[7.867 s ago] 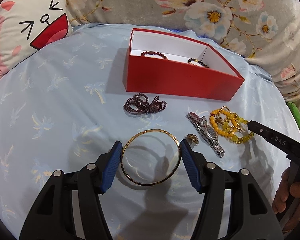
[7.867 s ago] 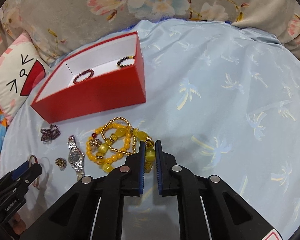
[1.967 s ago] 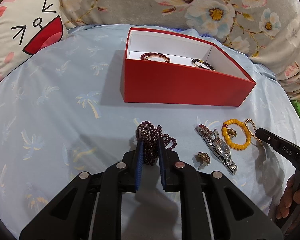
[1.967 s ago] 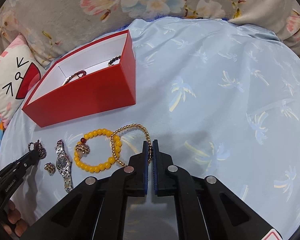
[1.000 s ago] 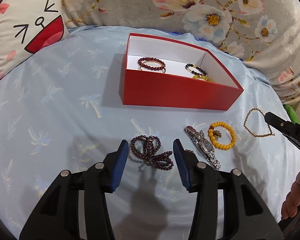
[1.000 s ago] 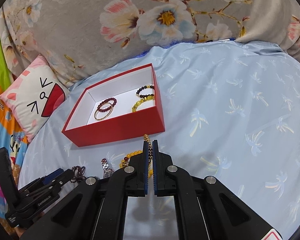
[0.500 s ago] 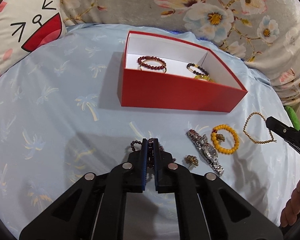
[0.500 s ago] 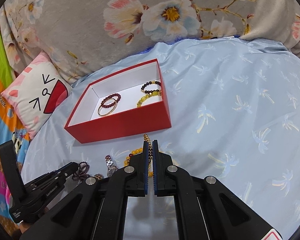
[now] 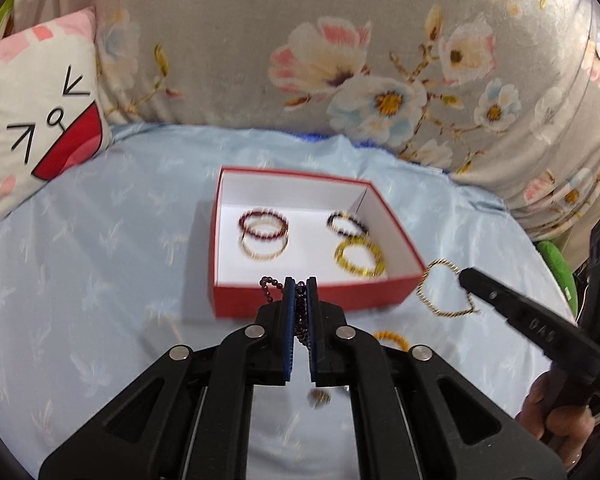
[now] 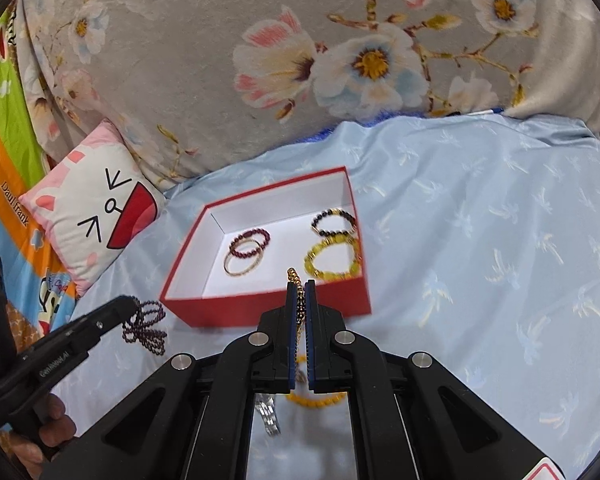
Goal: Organize jewelry
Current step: 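Carry the garnet and gold bead bracelets into the red box and open both tools, then move both open tools out of the box toward the watch and amber bracelet, then grasp the silver watch with the left tool while the right tool grasps the amber bead bracelet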
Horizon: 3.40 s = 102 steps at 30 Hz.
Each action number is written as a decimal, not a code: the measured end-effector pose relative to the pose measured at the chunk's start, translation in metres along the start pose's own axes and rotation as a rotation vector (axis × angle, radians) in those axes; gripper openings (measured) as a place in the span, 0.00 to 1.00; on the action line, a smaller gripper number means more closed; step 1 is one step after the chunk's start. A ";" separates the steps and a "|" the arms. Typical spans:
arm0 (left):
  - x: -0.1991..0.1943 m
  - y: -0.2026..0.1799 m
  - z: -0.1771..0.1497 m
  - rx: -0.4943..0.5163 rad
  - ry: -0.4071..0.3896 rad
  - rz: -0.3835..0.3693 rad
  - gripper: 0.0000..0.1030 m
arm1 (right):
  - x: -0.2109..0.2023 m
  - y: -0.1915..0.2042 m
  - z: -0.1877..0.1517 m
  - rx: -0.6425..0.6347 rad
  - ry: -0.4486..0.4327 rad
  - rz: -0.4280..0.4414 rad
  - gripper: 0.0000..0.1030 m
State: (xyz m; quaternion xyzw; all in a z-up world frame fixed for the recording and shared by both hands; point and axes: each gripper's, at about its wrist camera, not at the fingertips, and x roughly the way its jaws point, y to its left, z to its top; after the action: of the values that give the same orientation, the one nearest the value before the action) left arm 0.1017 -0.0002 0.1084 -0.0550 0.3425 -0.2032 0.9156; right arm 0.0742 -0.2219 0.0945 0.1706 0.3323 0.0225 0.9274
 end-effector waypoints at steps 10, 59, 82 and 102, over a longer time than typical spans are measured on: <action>0.063 0.002 0.037 0.030 -0.001 0.023 0.05 | 0.072 0.015 0.028 0.012 0.072 0.048 0.03; 0.034 0.023 -0.073 -0.042 0.106 0.109 0.39 | 0.027 -0.019 -0.074 0.002 0.162 -0.110 0.10; 0.047 0.012 -0.102 -0.031 0.191 0.082 0.39 | 0.062 -0.027 -0.072 0.000 0.205 -0.133 0.19; 0.045 -0.001 -0.102 -0.020 0.191 0.032 0.53 | 0.045 -0.026 -0.064 0.027 0.149 -0.104 0.07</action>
State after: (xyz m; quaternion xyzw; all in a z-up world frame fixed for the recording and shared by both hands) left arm 0.0657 -0.0157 0.0041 -0.0391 0.4311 -0.1891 0.8814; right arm 0.0671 -0.2205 0.0126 0.1632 0.4089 -0.0176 0.8977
